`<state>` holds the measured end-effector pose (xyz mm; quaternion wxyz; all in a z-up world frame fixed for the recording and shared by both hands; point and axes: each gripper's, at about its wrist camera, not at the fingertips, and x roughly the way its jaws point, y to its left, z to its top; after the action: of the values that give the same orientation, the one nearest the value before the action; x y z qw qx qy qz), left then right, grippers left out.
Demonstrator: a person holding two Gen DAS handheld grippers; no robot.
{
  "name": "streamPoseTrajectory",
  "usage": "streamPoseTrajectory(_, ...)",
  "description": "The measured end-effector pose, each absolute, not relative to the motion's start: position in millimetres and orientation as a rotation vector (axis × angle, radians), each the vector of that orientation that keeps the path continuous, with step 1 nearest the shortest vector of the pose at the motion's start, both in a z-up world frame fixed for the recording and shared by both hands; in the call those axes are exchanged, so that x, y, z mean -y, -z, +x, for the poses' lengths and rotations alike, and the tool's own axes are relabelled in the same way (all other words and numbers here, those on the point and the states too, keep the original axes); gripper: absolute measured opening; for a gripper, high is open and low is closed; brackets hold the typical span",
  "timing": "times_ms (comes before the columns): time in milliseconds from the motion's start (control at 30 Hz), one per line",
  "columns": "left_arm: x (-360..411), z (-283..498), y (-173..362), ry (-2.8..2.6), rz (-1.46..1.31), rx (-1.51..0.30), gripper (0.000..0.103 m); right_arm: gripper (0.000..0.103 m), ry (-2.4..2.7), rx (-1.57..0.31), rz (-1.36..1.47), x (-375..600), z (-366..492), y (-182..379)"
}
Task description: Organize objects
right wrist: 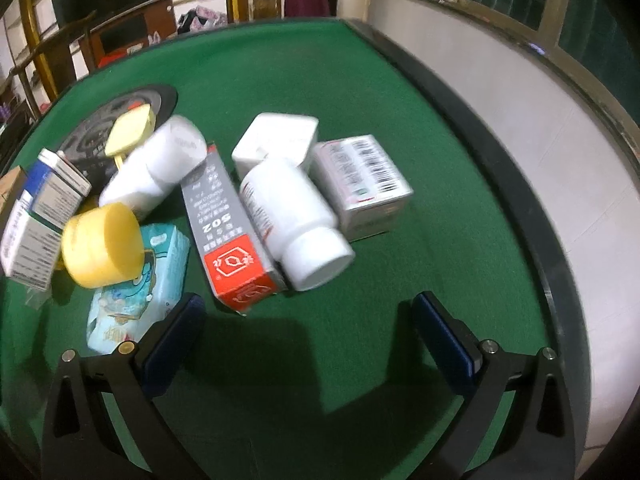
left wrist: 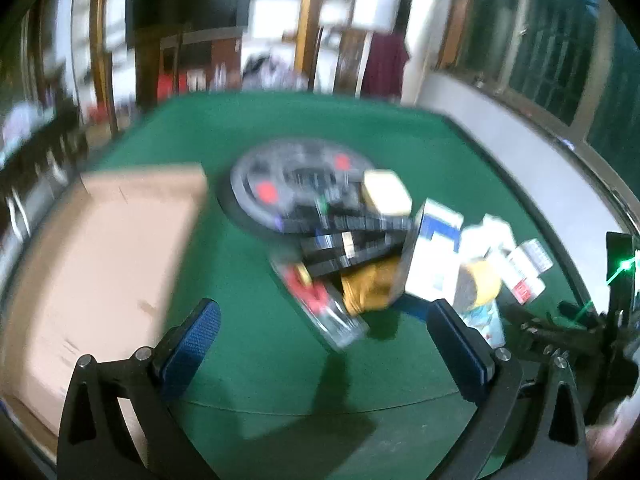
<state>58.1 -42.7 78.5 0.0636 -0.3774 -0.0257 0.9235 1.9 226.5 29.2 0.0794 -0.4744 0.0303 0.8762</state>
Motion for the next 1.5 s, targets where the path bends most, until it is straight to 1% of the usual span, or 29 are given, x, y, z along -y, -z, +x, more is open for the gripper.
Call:
streamPoseTrajectory(100,61,74,-105,-2.862,-1.006,0.024,0.101,0.103,-2.707,-0.104,-1.219,-233,25,-71)
streamPoseTrajectory(167,68,80,-116,-2.892,-0.947,0.001,0.101,0.103,-2.789,-0.114,-1.014,-232,45,-109)
streamPoseTrajectory(233,71,80,-120,-2.897,-0.923,-0.016,0.101,0.103,-2.889,-0.165,-0.824,-232,64,-140)
streamPoseTrajectory(267,70,79,-119,-2.885,-0.924,-0.02,0.101,0.103,-2.964,-0.231,-0.773,-232,71,-149)
streamPoseTrajectory(300,68,78,-116,-2.874,-0.937,-0.023,0.101,0.103,-3.018,-0.291,-0.788,-233,69,-153)
streamPoseTrajectory(333,66,77,-112,-2.858,-0.957,-0.025,0.101,0.103,-3.031,-0.348,-0.918,-233,60,-149)
streamPoseTrajectory(400,56,70,-101,-2.812,-1.011,-0.048,0.101,0.103,-2.991,-0.391,-1.093,-230,47,-132)
streamPoseTrajectory(533,27,64,-88,-2.755,-1.046,-0.122,0.101,0.103,-2.949,-0.384,-1.165,-232,43,-106)
streamPoseTrajectory(967,-19,21,-75,-2.709,-1.074,-0.308,0.101,0.103,-2.909,-0.491,-1.191,-256,38,-92)
streamPoseTrajectory(1400,-42,14,-69,-2.657,-1.081,-0.402,0.101,0.103,-2.894,-0.557,-1.228,-263,34,-78)
streamPoseTrajectory(1500,-42,18,-64,-2.633,-1.119,-0.384,0.101,0.103,-2.89,-0.567,-1.233,-265,34,-76)
